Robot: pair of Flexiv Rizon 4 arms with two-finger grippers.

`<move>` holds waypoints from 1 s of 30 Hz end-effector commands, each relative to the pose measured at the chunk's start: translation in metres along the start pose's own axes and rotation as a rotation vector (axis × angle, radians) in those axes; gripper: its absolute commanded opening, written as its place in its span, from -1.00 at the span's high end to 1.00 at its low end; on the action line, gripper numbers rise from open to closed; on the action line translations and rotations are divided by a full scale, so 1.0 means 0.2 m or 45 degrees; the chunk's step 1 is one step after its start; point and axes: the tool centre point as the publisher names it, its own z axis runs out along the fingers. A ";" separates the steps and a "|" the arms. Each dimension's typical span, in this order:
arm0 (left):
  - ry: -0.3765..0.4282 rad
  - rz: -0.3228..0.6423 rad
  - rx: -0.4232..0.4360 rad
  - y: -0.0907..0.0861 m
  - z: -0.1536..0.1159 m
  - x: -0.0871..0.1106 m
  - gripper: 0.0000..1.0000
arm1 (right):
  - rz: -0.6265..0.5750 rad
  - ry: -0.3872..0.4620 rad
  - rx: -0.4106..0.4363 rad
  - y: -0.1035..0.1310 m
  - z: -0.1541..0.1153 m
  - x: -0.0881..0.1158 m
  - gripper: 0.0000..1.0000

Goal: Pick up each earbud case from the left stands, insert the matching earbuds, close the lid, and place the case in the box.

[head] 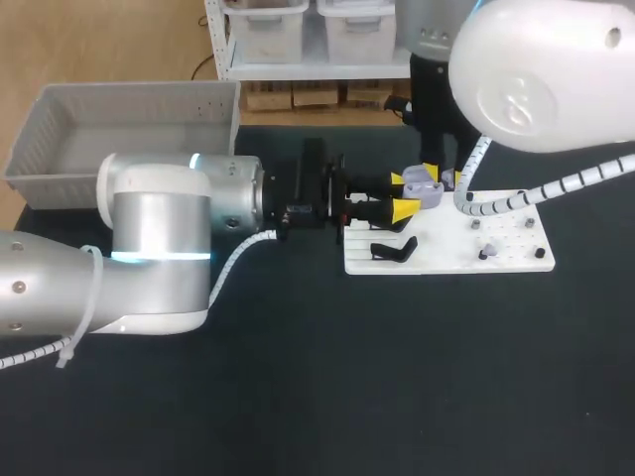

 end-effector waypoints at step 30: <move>-0.001 0.003 -0.010 -0.01 0.00 0.00 1.00 | 0.163 0.004 0.080 0.14 0.10 -0.08 1.00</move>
